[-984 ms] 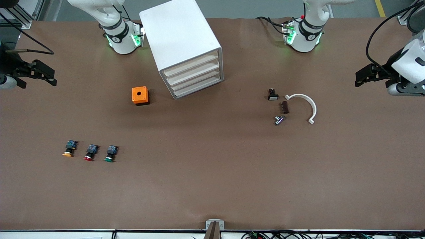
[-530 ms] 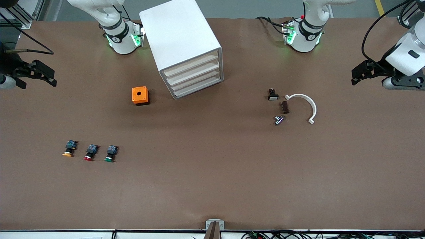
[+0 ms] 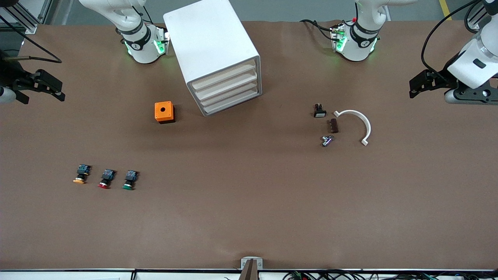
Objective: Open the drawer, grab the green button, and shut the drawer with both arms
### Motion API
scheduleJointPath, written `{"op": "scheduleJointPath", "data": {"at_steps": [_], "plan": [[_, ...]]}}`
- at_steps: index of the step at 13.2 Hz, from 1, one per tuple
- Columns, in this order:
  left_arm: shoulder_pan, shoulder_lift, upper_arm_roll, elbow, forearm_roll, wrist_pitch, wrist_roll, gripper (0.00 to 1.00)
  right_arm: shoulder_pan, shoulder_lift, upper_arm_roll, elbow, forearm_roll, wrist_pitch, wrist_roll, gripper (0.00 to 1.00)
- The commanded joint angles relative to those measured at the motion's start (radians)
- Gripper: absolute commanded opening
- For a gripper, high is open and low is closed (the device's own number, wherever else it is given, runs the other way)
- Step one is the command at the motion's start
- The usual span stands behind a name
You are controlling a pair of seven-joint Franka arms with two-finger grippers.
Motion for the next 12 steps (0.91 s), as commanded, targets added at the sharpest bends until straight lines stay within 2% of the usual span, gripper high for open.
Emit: {"op": "scheduleJointPath", "data": {"at_steps": [1, 5, 9, 12], "plan": [[0.005, -0.035, 0.002, -0.035, -0.013, 0.020, 0.009, 1.00, -0.004, 0.004, 0.001, 0.017, 0.018, -0.005, 0.012, 1.00], [-0.003, -0.020, 0.002, -0.010, -0.004, 0.015, 0.013, 1.00, -0.006, 0.005, 0.001, 0.029, 0.017, -0.009, 0.011, 1.00], [-0.009, 0.033, 0.001, 0.076, 0.002, -0.024, 0.009, 1.00, -0.006, 0.008, 0.001, 0.030, 0.017, -0.012, 0.004, 1.00], [-0.009, 0.034, 0.001, 0.077, 0.002, -0.026, 0.010, 1.00, -0.006, 0.008, 0.001, 0.037, 0.015, -0.012, 0.001, 1.00]]}}
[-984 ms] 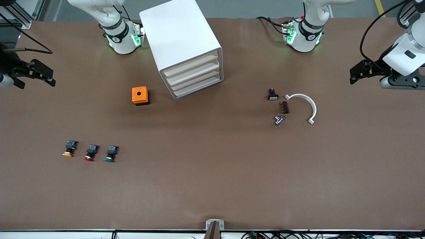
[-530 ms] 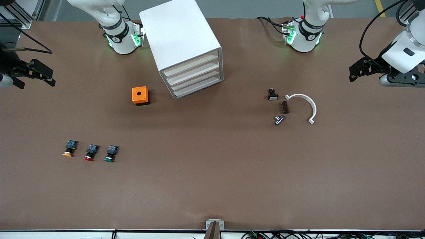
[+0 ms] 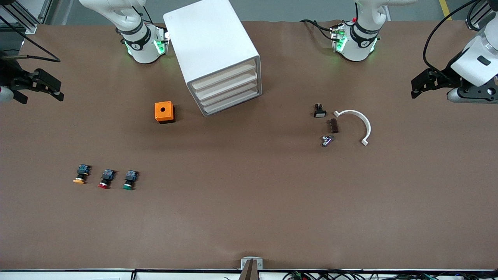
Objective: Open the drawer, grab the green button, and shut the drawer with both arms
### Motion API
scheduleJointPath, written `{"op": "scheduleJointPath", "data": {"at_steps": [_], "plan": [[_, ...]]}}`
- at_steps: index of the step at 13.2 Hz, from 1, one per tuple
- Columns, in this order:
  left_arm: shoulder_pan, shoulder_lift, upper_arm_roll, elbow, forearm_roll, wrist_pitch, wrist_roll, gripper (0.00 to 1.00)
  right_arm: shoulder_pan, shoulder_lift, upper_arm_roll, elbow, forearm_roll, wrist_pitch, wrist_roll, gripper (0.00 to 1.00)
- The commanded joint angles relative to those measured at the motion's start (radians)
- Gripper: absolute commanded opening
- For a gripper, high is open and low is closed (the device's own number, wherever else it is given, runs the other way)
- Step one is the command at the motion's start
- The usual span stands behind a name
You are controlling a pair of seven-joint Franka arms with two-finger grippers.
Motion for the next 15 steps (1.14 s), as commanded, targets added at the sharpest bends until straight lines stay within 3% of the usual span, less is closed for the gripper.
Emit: {"op": "scheduleJointPath", "data": {"at_steps": [1, 8, 15], "plan": [[-0.006, 0.014, 0.001, 0.030, 0.002, -0.025, 0.010, 1.00, -0.006, 0.007, -0.001, 0.028, 0.009, -0.012, 0.001, 1.00], [-0.008, 0.020, -0.012, 0.030, -0.001, -0.028, -0.016, 1.00, -0.006, 0.007, 0.001, 0.031, 0.003, -0.014, 0.001, 1.00], [-0.009, 0.020, -0.028, 0.030, -0.013, -0.031, -0.160, 1.00, -0.004, 0.008, 0.001, 0.031, 0.003, -0.014, 0.001, 1.00]]}}
